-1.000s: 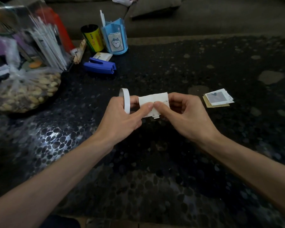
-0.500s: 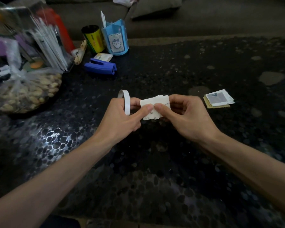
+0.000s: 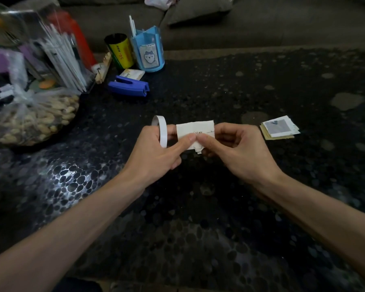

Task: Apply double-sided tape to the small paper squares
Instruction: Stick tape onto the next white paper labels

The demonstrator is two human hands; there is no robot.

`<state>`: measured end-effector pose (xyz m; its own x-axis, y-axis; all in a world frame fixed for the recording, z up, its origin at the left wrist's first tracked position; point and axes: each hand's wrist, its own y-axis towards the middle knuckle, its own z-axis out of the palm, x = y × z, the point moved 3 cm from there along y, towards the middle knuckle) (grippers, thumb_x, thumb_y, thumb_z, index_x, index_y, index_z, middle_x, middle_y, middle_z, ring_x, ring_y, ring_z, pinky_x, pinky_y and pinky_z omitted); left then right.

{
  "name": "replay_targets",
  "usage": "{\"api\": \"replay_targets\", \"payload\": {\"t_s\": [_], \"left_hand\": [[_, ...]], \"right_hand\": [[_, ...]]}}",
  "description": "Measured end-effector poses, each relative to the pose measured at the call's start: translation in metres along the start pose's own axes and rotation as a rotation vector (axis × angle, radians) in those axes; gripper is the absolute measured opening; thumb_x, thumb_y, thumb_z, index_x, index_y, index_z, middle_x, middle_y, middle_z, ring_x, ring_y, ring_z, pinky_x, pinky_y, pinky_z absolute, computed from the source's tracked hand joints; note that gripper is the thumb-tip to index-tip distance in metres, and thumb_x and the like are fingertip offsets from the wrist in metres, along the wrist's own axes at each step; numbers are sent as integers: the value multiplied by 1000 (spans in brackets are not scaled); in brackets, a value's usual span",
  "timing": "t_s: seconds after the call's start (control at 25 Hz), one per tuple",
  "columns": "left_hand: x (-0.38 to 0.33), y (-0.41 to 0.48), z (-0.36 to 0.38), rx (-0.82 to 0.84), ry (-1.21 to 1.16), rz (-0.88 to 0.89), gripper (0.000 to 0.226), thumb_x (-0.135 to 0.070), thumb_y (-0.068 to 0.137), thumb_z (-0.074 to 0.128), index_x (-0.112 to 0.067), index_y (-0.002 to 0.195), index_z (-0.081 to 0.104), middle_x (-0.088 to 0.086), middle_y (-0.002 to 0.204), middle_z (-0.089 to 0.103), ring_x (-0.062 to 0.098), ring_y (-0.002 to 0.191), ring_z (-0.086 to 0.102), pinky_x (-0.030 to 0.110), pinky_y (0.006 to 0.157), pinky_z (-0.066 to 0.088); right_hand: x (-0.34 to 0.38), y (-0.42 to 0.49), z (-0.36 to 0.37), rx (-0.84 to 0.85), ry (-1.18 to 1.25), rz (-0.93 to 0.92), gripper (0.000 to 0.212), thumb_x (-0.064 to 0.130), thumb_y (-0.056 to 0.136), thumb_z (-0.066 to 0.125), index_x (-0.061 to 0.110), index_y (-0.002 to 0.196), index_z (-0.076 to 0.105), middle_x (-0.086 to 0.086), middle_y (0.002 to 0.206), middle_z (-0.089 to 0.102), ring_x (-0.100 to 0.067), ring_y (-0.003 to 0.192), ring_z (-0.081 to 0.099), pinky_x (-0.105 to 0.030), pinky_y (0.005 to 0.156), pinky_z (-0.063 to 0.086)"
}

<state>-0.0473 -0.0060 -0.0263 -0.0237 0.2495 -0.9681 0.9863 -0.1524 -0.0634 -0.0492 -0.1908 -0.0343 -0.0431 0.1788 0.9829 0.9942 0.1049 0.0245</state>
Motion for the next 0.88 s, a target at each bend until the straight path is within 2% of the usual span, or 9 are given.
{"api": "replay_targets", "payload": {"t_s": [0.08, 0.24, 0.44, 0.56, 0.68, 0.88], "left_hand": [[1, 1, -1, -24, -12, 2, 26, -26, 98, 69, -20, 122, 74, 4, 88, 79, 7, 48, 48, 18, 46, 40], [3, 1, 0, 28, 16, -19, 32, -32, 98, 68, -22, 128, 72, -1, 96, 80, 8, 49, 48, 16, 48, 40], [0, 0, -1, 51, 68, 3, 33, -30, 96, 70, -23, 129, 72, 2, 86, 79, 12, 50, 49, 21, 47, 41], [2, 0, 0, 47, 62, 9, 29, -31, 97, 69, -24, 125, 73, 0, 90, 80, 10, 50, 49, 20, 49, 42], [2, 2, -3, 8, 31, 6, 24, -28, 98, 69, -22, 120, 76, 2, 82, 78, 9, 49, 48, 20, 47, 39], [4, 1, -2, 46, 48, -41, 26, -34, 95, 70, -25, 119, 75, 3, 91, 79, 8, 53, 51, 18, 51, 43]], "right_hand": [[0, 0, 0, 26, -4, 22, 15, 26, 94, 76, 17, 105, 79, 1, 91, 81, -13, 84, 78, -25, 78, 63], [1, 0, 0, 6, -7, 15, 11, 22, 94, 75, 14, 100, 79, 0, 85, 80, -12, 76, 77, -21, 71, 61], [1, 1, -2, 20, 3, 37, 18, 25, 94, 76, 16, 108, 79, 2, 93, 81, -13, 84, 78, -28, 79, 64], [1, 2, -3, -6, -23, 21, 14, 23, 95, 75, 14, 105, 79, -2, 91, 81, -15, 83, 78, -30, 80, 65], [1, 0, -1, -5, 9, 27, 13, 23, 95, 74, 15, 105, 78, 0, 94, 81, -14, 88, 78, -28, 84, 63], [0, 2, 0, 18, -26, 10, 16, 22, 97, 73, 17, 111, 78, 6, 100, 80, -7, 95, 76, -24, 86, 62]]}}
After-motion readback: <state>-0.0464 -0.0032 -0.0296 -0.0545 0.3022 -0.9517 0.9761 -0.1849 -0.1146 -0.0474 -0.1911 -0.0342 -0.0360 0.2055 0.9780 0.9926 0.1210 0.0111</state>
